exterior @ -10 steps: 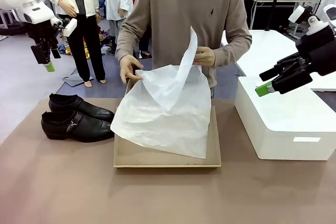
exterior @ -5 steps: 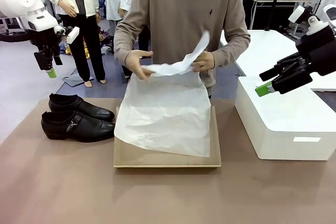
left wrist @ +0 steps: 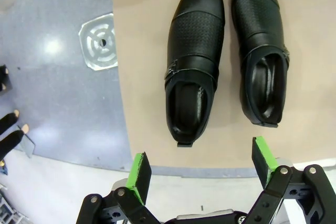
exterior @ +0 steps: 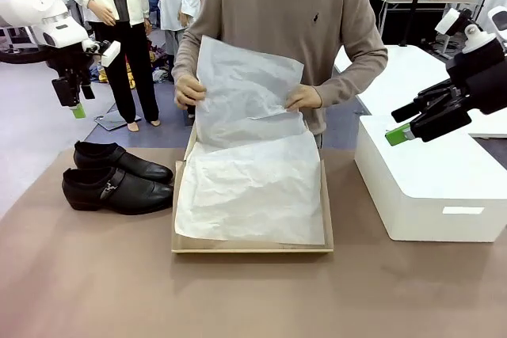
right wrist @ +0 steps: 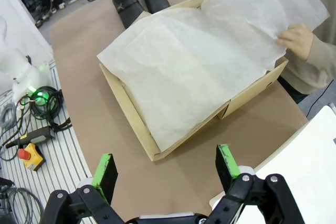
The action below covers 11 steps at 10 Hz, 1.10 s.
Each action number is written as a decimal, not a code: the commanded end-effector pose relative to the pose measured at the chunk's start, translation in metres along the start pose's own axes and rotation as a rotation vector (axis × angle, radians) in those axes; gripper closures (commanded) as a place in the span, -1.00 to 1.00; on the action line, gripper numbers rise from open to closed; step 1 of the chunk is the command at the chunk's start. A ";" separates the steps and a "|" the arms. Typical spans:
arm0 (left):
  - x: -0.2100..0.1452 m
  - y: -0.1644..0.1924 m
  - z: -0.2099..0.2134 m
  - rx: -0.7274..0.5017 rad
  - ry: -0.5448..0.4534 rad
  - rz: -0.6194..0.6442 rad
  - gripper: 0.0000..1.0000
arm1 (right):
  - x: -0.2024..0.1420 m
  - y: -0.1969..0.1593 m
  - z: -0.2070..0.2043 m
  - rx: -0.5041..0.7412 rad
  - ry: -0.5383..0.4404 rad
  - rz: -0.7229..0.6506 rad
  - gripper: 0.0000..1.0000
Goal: Pack the shoes into the box.
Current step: Place one shoe of the Shoes into the Shoes Box.
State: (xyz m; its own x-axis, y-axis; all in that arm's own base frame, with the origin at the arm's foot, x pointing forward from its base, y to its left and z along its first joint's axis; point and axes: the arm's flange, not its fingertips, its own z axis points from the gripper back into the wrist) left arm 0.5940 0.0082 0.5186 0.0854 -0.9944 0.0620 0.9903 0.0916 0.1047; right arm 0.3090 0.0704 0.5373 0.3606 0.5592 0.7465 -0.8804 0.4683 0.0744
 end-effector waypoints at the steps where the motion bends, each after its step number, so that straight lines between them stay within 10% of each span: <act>1: -0.001 0.001 0.002 0.008 0.000 0.002 -1.00 | 0.001 -0.003 -0.002 0.018 -0.025 0.021 -1.00; 11: -0.013 0.018 -0.058 -0.064 0.016 0.035 -1.00 | 0.001 -0.003 -0.002 0.018 -0.025 0.021 -1.00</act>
State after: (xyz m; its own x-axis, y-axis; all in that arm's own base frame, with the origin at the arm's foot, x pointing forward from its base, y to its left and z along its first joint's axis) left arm 0.6090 0.0146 0.4765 0.1013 -0.9932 0.0571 0.9926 0.1048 0.0608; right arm 0.3090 0.0704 0.5373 0.3603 0.5594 0.7465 -0.8805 0.4682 0.0741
